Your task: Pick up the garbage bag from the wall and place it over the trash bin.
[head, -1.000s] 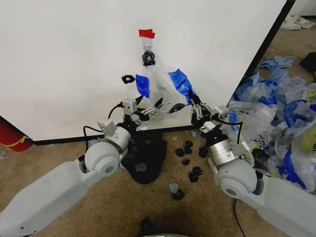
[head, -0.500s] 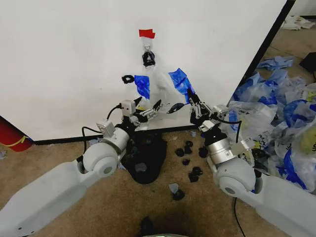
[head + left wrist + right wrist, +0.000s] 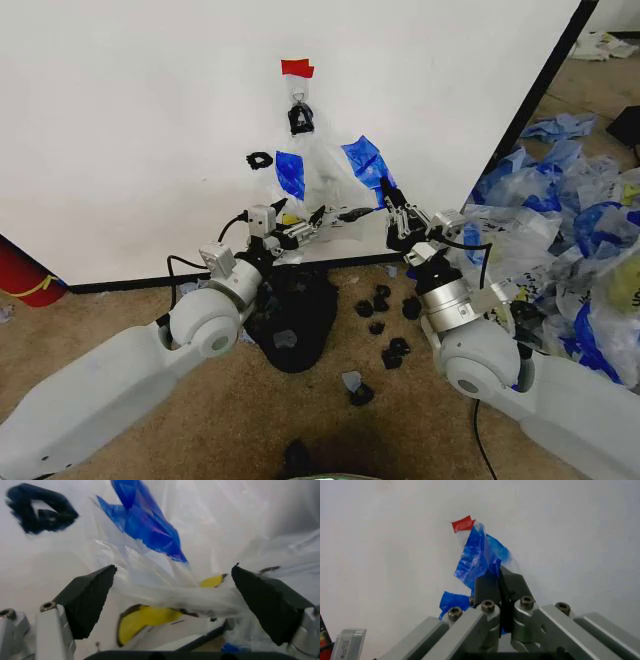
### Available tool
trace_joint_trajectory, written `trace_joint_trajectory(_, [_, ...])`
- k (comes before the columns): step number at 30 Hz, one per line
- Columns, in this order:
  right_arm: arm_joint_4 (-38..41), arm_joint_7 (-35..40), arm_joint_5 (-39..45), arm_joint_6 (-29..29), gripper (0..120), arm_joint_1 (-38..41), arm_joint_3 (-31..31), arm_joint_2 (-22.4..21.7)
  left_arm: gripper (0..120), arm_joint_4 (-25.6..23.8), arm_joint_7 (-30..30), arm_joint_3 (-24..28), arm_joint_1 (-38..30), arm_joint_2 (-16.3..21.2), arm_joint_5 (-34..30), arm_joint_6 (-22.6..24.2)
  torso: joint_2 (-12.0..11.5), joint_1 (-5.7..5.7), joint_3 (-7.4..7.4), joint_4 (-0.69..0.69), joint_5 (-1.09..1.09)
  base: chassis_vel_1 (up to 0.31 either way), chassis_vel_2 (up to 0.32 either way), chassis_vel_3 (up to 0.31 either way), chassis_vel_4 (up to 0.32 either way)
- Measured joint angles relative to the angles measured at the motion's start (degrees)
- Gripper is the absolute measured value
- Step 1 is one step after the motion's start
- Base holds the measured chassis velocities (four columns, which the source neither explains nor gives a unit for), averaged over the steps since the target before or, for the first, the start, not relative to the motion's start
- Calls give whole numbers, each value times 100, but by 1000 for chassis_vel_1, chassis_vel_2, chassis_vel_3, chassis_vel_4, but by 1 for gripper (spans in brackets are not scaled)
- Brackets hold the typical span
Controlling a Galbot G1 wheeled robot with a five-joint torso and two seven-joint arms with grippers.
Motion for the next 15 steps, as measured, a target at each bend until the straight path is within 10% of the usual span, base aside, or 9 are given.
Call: trace_joint_trajectory(15, [-34,-18,-3,0,0,18,-12,21,93,12,-29,-39,23,-1,66,20,0,0,0,0,0,0,0,0,0])
